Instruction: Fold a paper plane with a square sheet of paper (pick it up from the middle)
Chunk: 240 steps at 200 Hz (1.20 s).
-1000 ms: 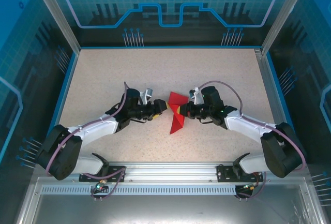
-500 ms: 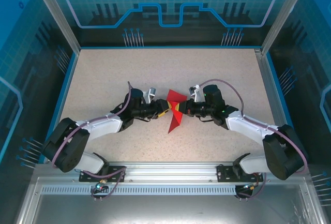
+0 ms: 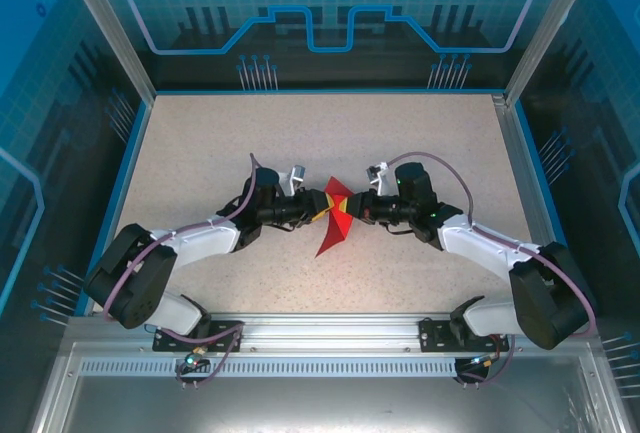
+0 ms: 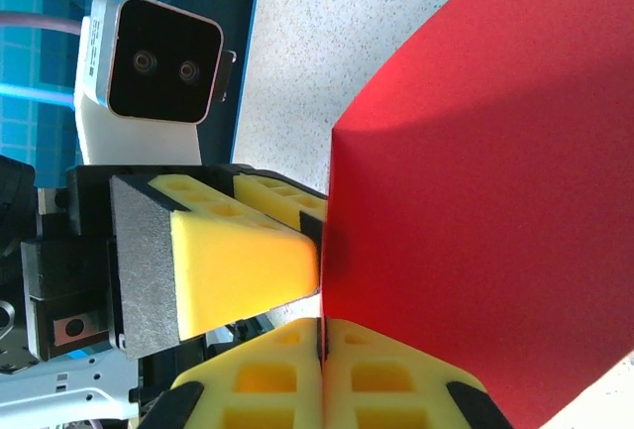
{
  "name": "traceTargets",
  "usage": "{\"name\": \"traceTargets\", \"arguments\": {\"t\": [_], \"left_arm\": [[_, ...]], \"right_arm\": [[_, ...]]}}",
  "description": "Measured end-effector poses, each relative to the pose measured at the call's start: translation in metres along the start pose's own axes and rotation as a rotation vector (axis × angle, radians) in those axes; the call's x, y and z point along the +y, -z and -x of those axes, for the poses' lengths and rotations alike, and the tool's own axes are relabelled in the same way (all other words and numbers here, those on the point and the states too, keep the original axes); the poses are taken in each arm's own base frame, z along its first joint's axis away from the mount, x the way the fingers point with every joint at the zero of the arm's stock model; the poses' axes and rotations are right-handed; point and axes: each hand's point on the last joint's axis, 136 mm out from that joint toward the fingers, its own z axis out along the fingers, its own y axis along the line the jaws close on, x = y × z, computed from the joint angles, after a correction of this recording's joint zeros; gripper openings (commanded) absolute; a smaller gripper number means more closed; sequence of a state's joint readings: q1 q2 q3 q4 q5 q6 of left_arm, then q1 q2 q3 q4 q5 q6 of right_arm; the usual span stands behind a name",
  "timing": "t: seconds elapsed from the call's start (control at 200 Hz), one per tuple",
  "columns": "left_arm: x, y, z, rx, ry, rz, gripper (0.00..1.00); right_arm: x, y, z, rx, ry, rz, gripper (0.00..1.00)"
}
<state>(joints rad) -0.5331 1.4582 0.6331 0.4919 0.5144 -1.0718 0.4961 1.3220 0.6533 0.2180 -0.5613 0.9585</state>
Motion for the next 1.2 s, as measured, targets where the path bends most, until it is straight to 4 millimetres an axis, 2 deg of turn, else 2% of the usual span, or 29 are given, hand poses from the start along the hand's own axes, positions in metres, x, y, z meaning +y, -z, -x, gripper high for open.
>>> {"name": "traceTargets", "arguments": {"t": [0.195, 0.33, 0.585, 0.755, 0.915, 0.975, 1.09, 1.2], "left_arm": [[-0.001, 0.0, -0.001, 0.006, -0.001, -0.004, 0.14], [-0.001, 0.0, -0.001, 0.006, -0.002, -0.006, 0.11], [-0.002, 0.0, -0.002, 0.009, -0.005, -0.01, 0.06], [-0.006, -0.001, 0.0, 0.008, -0.008, -0.014, 0.05], [-0.012, -0.001, 0.003, 0.002, -0.016, -0.026, 0.05], [-0.015, -0.001, 0.005, -0.002, -0.02, -0.031, 0.05], [-0.021, -0.001, 0.009, -0.012, -0.025, -0.039, 0.05], [-0.027, -0.002, 0.011, -0.017, -0.031, -0.05, 0.05]], "right_arm": [[0.001, 0.001, 0.001, -0.005, -0.003, 0.005, 0.02], [0.001, 0.002, 0.0, -0.007, -0.002, 0.007, 0.07], [-0.002, 0.011, -0.002, -0.022, -0.009, -0.01, 0.26], [-0.008, 0.019, -0.002, -0.052, -0.017, -0.029, 0.49], [-0.03, 0.021, -0.016, -0.052, -0.089, -0.063, 0.69], [-0.039, 0.021, -0.02, -0.058, -0.13, -0.074, 0.8], [-0.046, 0.021, -0.022, -0.086, -0.195, -0.066, 0.82], [-0.043, 0.022, -0.018, -0.126, -0.247, -0.026, 0.82]]}}
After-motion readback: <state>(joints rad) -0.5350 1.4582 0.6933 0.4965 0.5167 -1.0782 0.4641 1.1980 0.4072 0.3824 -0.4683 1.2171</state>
